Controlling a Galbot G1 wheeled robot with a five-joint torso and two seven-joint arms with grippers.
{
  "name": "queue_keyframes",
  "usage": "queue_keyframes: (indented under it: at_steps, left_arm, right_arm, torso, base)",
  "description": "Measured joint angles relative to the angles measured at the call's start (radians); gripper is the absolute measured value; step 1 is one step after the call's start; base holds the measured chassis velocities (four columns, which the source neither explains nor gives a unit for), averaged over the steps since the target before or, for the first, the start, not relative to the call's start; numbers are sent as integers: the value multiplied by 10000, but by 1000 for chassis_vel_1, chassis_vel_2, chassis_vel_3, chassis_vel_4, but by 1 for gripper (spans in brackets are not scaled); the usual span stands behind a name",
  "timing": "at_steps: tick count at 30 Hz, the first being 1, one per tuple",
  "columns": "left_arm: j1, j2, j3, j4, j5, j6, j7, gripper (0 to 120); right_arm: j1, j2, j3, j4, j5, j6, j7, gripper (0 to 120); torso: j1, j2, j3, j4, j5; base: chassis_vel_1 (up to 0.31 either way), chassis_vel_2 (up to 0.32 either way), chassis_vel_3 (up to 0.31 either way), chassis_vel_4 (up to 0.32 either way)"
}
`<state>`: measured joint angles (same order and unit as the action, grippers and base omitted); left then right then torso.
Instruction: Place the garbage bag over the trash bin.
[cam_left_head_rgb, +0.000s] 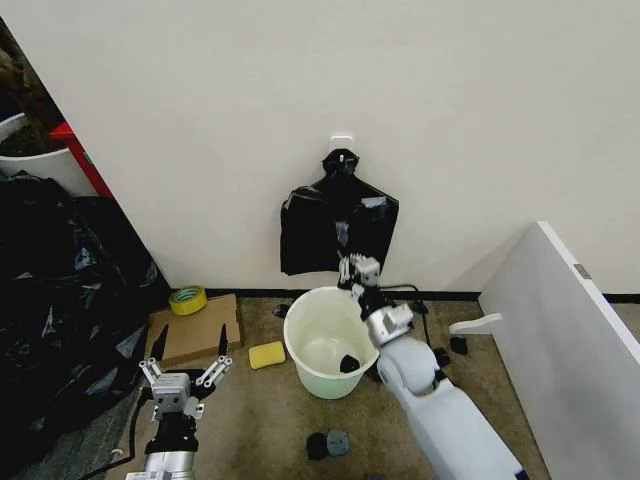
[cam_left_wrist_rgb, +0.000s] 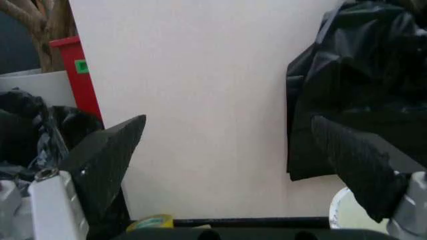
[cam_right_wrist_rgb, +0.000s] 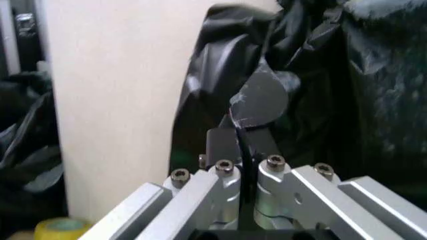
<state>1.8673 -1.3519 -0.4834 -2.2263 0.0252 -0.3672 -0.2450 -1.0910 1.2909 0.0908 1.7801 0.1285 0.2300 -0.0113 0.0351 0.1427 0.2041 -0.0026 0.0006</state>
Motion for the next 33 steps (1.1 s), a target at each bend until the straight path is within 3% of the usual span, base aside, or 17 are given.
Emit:
queue_keyframes:
  at_steps: [7,22,33]
  left_arm:
    - [-65,68,34,41,-4,-8,0,97]
    - [-54,153,36,100,-78,-164,-24,97]
    - [-116,195,102,131,-150,-204,-40,97]
  right_arm:
    - [-980,-421,89,622,-457,226,-178,0]
    - [-2374,-454,90,875,-1436,890,-509,0]
    - [-3748,-1009,513,1306,-2394,1918,-1127,0]
  torso:
    - [0,0,0,-1,0]
    - [0,0,0,1,0]
    - [0,0,1,-1,0]
  base:
    - [0,0,0,0]
    - [0,0,0,0]
    - [0,0,0,0]
